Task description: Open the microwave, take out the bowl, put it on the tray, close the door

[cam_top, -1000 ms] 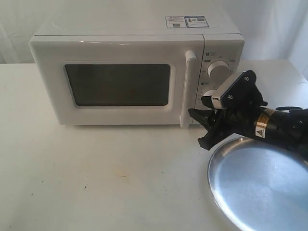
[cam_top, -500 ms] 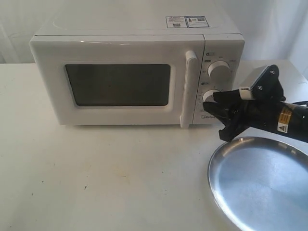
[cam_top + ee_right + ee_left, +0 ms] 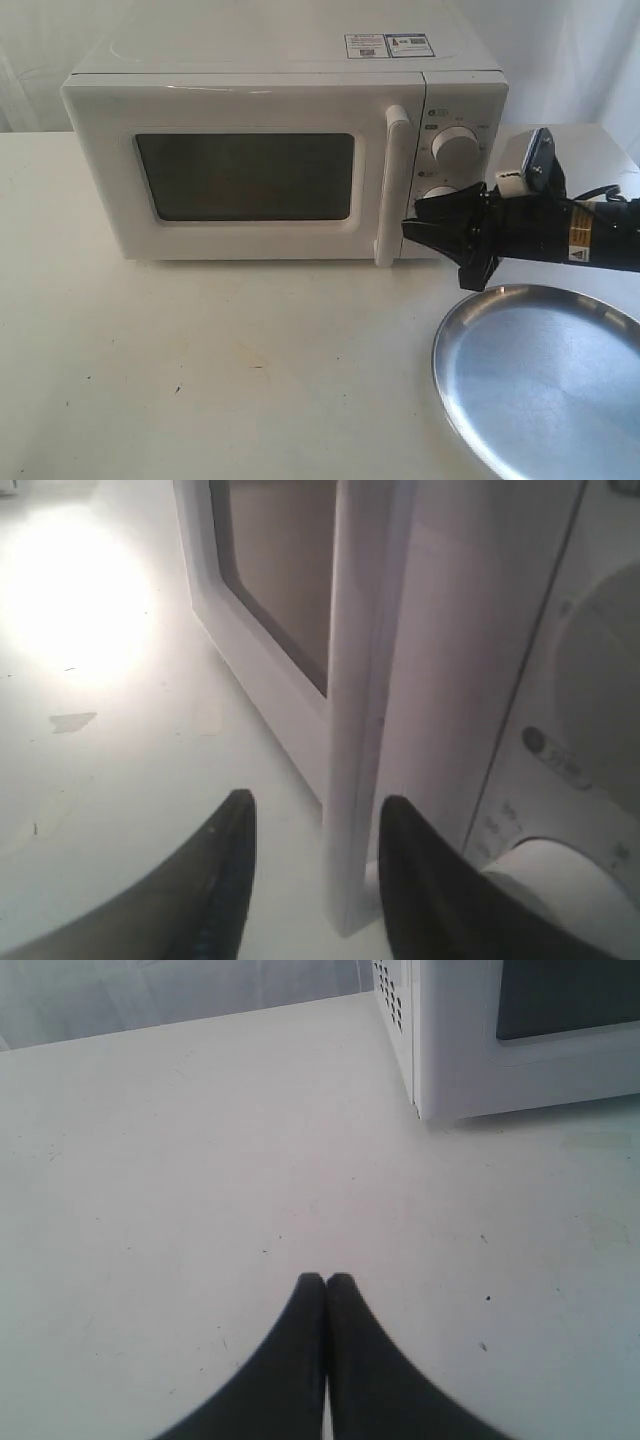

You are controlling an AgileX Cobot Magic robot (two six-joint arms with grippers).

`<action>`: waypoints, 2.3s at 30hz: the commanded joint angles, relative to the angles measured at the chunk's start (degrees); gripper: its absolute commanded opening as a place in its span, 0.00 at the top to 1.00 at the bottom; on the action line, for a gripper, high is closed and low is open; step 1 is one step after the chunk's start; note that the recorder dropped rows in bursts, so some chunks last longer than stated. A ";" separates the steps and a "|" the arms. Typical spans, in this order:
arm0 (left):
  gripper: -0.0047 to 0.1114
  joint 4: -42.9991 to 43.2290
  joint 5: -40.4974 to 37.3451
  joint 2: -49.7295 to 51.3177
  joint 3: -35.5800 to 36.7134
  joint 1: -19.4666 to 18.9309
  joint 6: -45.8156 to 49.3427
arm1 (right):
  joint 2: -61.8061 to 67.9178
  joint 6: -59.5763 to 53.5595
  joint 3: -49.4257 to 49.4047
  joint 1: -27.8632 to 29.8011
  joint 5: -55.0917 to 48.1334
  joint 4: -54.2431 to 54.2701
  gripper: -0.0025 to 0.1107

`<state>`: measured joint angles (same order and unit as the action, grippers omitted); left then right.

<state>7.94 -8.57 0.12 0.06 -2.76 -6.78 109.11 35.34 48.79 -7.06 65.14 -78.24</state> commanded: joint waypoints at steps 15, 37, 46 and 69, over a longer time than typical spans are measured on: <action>0.96 -0.21 0.03 -0.12 -0.06 0.05 -0.37 | 6.52 3.82 10.13 -5.61 1.13 -2.17 0.64; 0.96 -0.21 0.03 -0.12 -0.06 0.05 -0.37 | -2.88 7.40 4.42 -5.57 -3.01 -3.75 0.72; 0.96 -0.21 0.03 -0.12 -0.06 0.05 -0.37 | 3.78 6.51 6.19 -5.57 -7.29 0.38 0.72; 0.96 -0.21 0.03 -0.12 -0.06 0.05 -0.37 | 0.81 3.40 9.08 -12.72 -2.19 1.75 0.72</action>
<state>7.94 -8.57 0.12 0.06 -2.76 -6.78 109.07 43.93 55.76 -13.95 55.51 -78.21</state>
